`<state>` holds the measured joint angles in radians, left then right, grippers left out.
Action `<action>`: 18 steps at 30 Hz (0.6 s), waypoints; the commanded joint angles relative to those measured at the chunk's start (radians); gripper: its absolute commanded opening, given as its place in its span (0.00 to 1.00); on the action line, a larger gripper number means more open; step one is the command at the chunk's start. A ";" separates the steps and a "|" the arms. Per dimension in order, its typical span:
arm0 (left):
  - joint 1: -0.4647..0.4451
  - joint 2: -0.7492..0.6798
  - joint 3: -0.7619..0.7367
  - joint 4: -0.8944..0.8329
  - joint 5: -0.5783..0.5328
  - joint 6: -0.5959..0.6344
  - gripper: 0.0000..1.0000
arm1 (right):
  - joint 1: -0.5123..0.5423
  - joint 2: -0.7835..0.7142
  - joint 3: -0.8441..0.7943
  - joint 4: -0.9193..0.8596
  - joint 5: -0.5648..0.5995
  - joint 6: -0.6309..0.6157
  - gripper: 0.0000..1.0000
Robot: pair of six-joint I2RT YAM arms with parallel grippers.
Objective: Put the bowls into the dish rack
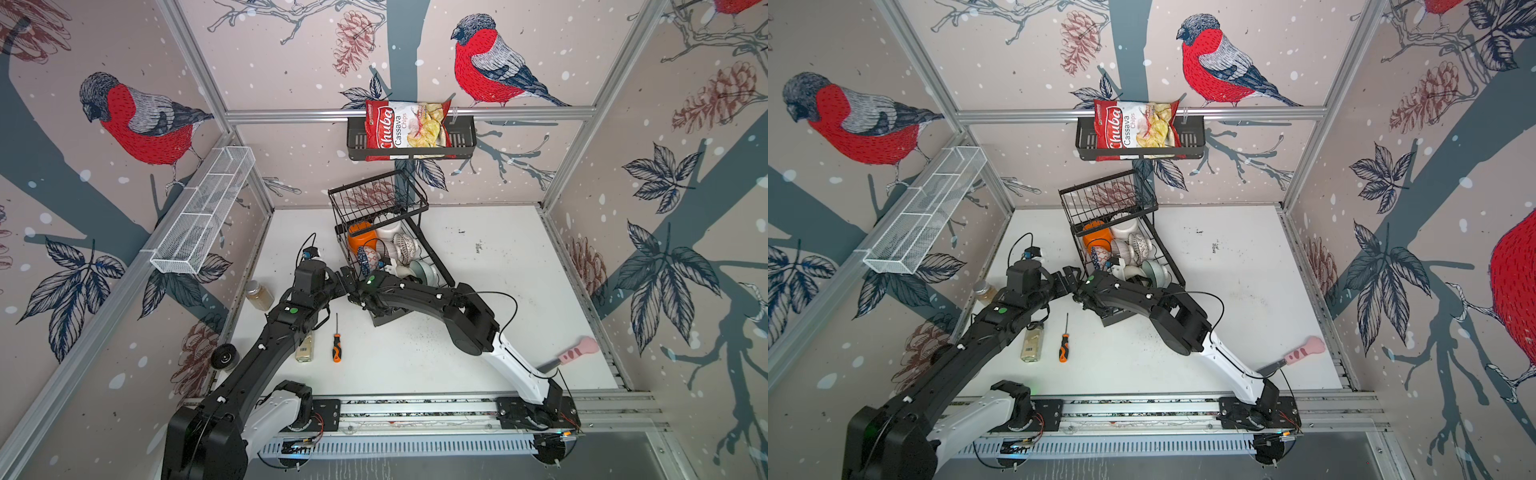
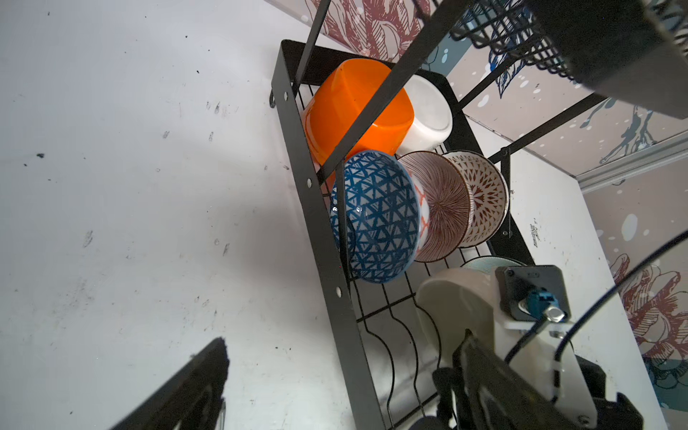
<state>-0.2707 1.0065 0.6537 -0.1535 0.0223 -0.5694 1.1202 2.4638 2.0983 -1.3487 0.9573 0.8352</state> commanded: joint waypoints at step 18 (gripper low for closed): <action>0.001 0.009 0.005 -0.041 0.008 0.022 0.96 | -0.006 -0.071 0.042 0.082 -0.008 -0.090 0.70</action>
<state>-0.2707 1.0061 0.6624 -0.0814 0.0250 -0.5793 1.1072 2.4405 2.1300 -1.3590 0.9543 0.7822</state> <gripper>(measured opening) 0.962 0.702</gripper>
